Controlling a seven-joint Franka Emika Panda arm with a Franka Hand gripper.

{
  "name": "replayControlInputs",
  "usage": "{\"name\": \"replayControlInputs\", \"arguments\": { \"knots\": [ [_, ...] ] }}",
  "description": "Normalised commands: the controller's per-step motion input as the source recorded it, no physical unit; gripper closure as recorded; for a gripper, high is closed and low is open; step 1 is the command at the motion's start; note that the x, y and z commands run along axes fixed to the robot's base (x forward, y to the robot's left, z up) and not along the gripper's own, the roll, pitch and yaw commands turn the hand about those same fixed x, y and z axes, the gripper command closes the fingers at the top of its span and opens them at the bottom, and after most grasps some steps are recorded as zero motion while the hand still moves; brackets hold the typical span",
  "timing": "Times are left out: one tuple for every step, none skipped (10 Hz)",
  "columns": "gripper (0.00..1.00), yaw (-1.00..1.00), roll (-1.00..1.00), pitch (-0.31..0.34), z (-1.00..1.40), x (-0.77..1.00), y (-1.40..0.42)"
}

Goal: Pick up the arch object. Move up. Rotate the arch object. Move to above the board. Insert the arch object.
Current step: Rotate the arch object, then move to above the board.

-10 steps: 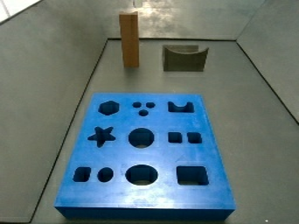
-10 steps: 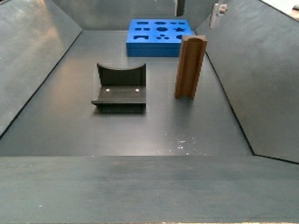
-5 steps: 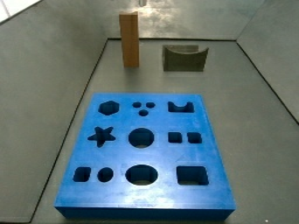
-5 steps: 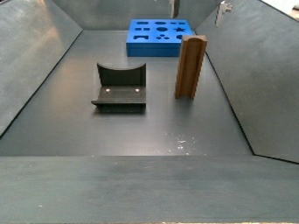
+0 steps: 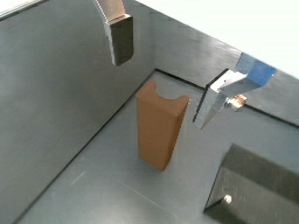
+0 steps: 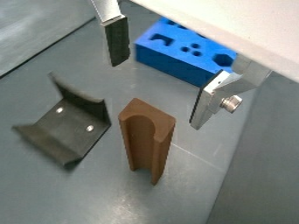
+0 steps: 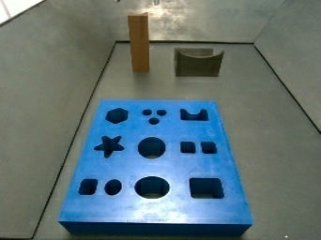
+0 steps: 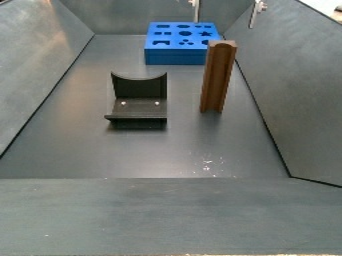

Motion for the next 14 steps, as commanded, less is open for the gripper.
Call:
{"name": "replayControlInputs", "arguments": {
  "knots": [
    [0.0,0.88,-0.07,0.057,-0.02,0.04,0.0],
    [0.0,0.57,-0.07,0.056,-0.02,0.04,0.0],
    [0.0,0.38,-0.07,0.055,-0.02,0.04,0.0],
    [0.0,0.28,-0.07,0.055,-0.02,0.04,0.0],
    [0.0,0.15,-0.07,0.055,-1.0,0.0,0.0],
    [0.0,0.11,-0.07,0.045,-1.0,0.01,0.0],
    [0.0,0.08,-0.07,-0.004,-1.0,0.03,0.0],
    [0.0,0.06,-0.06,-0.024,-0.96,0.03,0.0],
    [0.0,0.05,-0.06,-0.043,-0.81,0.02,0.0],
    [0.0,0.05,-0.06,-0.055,-0.6,0.01,0.0],
    [0.0,0.05,-0.06,-0.063,-0.45,0.01,0.0],
    [0.0,0.05,-0.06,-0.067,-0.3,0.01,0.0],
    [1.0,0.05,-0.06,-0.064,0.0,0.0,0.0],
    [1.0,-0.01,-0.18,-0.346,1.0,0.11,-0.14]
  ]
}}
